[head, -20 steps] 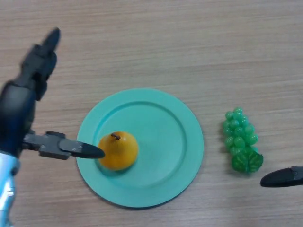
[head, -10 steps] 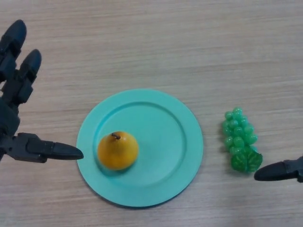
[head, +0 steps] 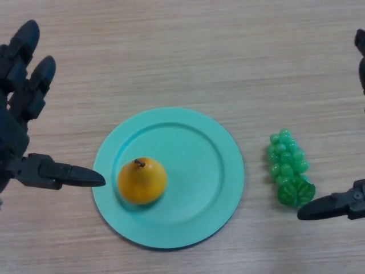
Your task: Pick up the yellow pear and place it on the plate
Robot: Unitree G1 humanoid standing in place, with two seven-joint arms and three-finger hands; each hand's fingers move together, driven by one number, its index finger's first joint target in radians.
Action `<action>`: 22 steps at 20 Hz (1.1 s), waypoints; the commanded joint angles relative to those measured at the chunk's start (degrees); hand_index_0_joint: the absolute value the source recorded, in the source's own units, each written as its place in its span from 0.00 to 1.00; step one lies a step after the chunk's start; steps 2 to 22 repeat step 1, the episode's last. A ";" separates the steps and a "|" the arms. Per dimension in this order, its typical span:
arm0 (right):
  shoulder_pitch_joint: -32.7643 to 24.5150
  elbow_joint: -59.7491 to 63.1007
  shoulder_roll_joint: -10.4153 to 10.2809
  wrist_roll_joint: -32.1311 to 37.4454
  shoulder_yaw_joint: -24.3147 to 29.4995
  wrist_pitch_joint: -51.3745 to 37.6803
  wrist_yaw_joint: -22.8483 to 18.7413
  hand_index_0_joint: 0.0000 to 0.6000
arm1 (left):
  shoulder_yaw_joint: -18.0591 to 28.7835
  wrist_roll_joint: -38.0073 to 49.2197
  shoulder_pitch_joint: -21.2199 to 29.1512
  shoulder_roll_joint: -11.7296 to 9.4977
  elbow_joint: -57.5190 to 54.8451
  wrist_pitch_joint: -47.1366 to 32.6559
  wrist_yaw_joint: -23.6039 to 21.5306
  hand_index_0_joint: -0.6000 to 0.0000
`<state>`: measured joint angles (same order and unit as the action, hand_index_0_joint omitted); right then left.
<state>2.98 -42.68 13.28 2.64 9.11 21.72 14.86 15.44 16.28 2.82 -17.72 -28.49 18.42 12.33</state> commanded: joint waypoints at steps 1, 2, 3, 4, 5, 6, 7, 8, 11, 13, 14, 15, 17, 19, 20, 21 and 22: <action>-2.44 -2.07 1.51 0.80 0.84 -7.46 -1.78 0.00 | 2.98 -1.09 1.85 -2.26 -2.70 -7.96 -1.37 1.00; -2.44 -2.07 1.51 0.80 0.84 -7.46 -1.78 0.00 | 2.98 -1.09 1.85 -2.26 -2.70 -7.96 -1.37 1.00; -2.44 -2.07 1.51 0.80 0.84 -7.46 -1.78 0.00 | 2.98 -1.09 1.85 -2.26 -2.70 -7.96 -1.37 1.00; -2.44 -2.07 1.51 0.80 0.84 -7.46 -1.78 0.00 | 2.98 -1.09 1.85 -2.26 -2.70 -7.96 -1.37 1.00; -2.44 -2.07 1.51 0.80 0.84 -7.46 -1.78 0.00 | 2.98 -1.09 1.85 -2.26 -2.70 -7.96 -1.37 1.00; -2.44 -2.07 1.51 0.80 0.84 -7.46 -1.78 0.00 | 2.98 -1.09 1.85 -2.26 -2.70 -7.96 -1.37 1.00; -2.44 -2.07 1.51 0.80 0.84 -7.46 -1.78 0.00 | 2.98 -1.09 1.85 -2.26 -2.70 -7.96 -1.37 1.00; -2.44 -2.07 1.51 0.80 0.84 -7.46 -1.78 0.00 | 2.98 -1.09 1.85 -2.26 -2.70 -7.96 -1.37 1.00; -2.44 -2.07 1.51 0.80 0.84 -7.46 -1.78 0.00 | 2.98 -1.09 1.85 -2.26 -2.70 -7.96 -1.37 1.00; -2.44 -2.07 1.51 0.80 0.84 -7.46 -1.78 0.00 | 2.98 -1.09 1.85 -2.26 -2.70 -7.96 -1.37 1.00; -2.44 -2.07 1.51 0.80 0.84 -7.46 -1.78 0.00 | 2.98 -1.09 1.85 -2.26 -2.70 -7.96 -1.37 1.00; -2.44 -2.07 1.51 0.80 0.84 -7.46 -1.78 0.00 | 2.98 -1.09 1.85 -2.26 -2.70 -7.96 -1.37 1.00; -2.44 -2.07 1.51 0.80 0.84 -7.46 -1.78 0.00 | 2.98 -1.09 1.85 -2.26 -2.70 -7.96 -1.37 1.00; -2.44 -2.07 1.51 0.80 0.84 -7.46 -1.78 0.00 | 2.98 -1.09 1.85 -2.26 -2.70 -7.96 -1.37 1.00; -2.44 -2.07 1.51 0.80 0.84 -7.46 -1.78 0.00 | 2.98 -1.09 1.85 -2.26 -2.70 -7.96 -1.37 1.00; -2.44 -2.07 1.51 0.80 0.84 -7.46 -1.78 0.00 | 2.98 -1.09 1.85 -2.26 -2.70 -7.96 -1.37 1.00; -2.44 -2.07 1.51 0.80 0.84 -7.46 -1.78 0.00 | 2.98 -1.09 1.85 -2.26 -2.70 -7.96 -1.37 1.00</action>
